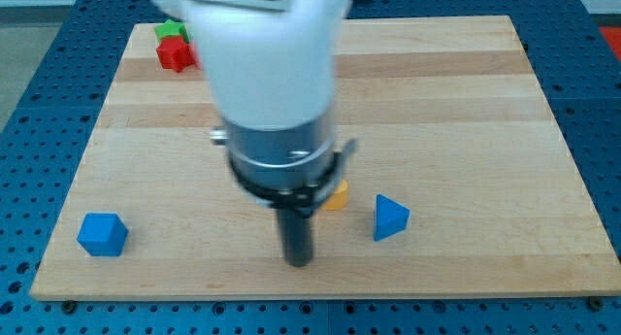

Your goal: Slide the triangle towards the right side of the blue cube

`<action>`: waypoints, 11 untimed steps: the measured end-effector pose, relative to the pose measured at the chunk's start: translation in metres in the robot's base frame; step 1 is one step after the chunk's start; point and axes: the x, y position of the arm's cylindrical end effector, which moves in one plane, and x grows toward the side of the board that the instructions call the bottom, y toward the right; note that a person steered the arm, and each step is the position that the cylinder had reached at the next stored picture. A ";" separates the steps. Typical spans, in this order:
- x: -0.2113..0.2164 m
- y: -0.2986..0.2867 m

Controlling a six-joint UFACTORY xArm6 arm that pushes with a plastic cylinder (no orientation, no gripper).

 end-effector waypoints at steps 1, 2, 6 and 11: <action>0.000 0.054; 0.000 0.109; -0.037 0.097; -0.013 0.015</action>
